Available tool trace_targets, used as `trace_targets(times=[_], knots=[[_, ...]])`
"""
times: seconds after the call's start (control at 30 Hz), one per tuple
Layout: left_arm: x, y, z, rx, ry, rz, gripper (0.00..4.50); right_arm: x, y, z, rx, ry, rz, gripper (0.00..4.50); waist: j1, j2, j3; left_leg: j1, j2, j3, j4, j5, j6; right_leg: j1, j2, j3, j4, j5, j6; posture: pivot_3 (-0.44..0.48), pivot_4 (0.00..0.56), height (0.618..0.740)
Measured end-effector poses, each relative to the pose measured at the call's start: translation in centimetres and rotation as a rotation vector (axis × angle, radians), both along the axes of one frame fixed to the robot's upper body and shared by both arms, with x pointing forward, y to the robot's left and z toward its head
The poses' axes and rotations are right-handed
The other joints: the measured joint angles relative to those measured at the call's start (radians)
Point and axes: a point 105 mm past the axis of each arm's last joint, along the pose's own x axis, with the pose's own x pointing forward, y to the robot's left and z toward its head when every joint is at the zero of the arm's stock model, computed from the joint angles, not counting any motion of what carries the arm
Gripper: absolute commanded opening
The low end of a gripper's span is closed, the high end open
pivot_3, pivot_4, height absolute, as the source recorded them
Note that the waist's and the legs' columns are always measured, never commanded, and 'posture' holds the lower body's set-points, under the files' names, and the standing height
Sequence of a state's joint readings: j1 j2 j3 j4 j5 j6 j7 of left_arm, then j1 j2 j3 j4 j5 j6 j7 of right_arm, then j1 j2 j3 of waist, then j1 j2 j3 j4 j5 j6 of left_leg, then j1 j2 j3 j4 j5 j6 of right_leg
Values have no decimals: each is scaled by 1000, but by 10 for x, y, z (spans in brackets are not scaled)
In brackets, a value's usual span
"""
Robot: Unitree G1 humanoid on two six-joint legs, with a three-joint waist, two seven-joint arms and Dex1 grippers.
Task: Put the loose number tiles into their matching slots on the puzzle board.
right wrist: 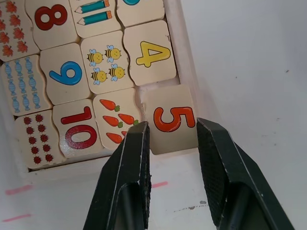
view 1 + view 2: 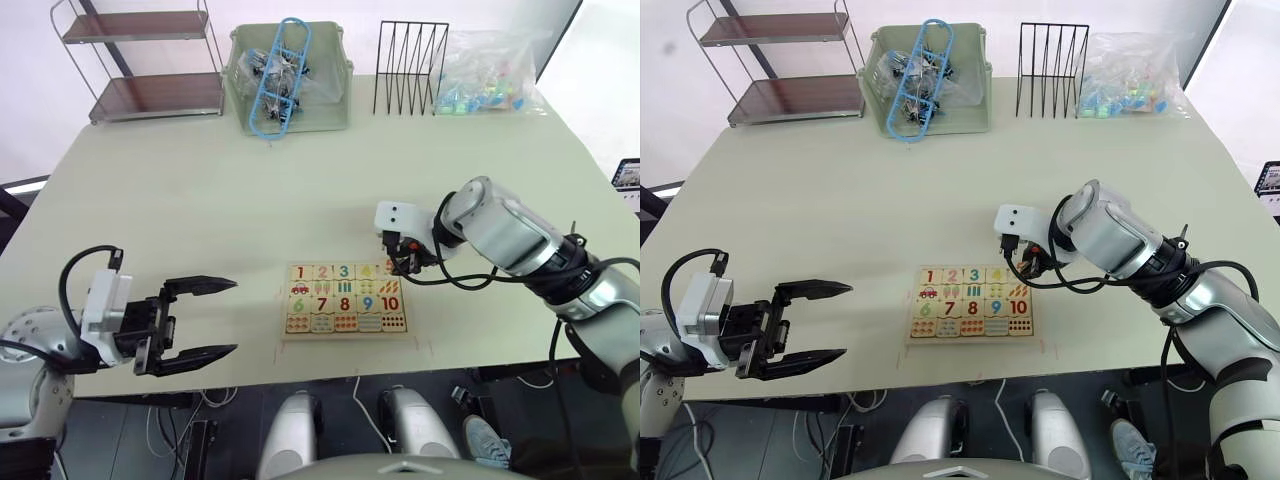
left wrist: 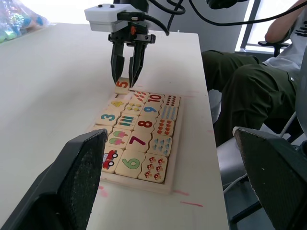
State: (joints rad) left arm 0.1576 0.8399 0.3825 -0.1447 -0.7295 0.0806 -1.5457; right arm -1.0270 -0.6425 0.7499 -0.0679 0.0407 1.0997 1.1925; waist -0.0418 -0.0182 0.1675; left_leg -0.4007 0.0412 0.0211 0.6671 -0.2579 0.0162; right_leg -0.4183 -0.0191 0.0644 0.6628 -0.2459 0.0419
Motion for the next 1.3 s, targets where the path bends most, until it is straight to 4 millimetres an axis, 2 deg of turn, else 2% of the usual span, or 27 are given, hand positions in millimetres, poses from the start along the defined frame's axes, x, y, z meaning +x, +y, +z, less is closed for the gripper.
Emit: trace_targets(times=[1.3], knots=[[0, 0, -1, 1, 2, 5, 4500, -4, 7, -10, -17, -43, 63, 858, -2, 0, 0, 0, 0, 0, 0, 0, 0, 0, 0, 0, 0, 0, 0, 0, 150, 740]])
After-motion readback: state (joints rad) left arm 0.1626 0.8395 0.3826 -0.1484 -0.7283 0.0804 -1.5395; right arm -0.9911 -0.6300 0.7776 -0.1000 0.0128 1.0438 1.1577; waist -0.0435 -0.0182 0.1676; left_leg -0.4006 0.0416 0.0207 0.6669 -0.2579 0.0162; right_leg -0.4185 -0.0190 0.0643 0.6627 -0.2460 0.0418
